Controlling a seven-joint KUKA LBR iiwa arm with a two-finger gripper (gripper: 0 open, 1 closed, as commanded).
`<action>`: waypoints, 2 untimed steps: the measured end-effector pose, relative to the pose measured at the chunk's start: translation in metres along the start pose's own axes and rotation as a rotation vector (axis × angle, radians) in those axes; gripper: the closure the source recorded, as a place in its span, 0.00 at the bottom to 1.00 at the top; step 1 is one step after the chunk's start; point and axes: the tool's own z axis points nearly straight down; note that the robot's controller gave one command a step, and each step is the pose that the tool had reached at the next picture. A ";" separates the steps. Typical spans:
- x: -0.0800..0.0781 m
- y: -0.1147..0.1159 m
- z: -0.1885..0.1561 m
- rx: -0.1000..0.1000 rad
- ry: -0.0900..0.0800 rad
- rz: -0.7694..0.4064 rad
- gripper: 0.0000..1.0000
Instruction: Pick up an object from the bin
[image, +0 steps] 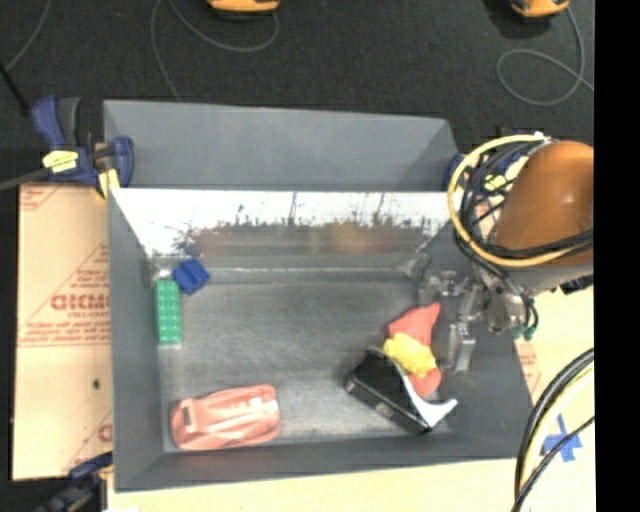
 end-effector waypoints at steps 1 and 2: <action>0.000 0.000 -0.002 0.000 -0.001 -0.001 0.00; -0.002 0.002 -0.027 0.001 -0.003 -0.053 0.00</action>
Offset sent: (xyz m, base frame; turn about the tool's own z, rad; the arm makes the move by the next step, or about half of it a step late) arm 0.0030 0.0048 0.0559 -0.1161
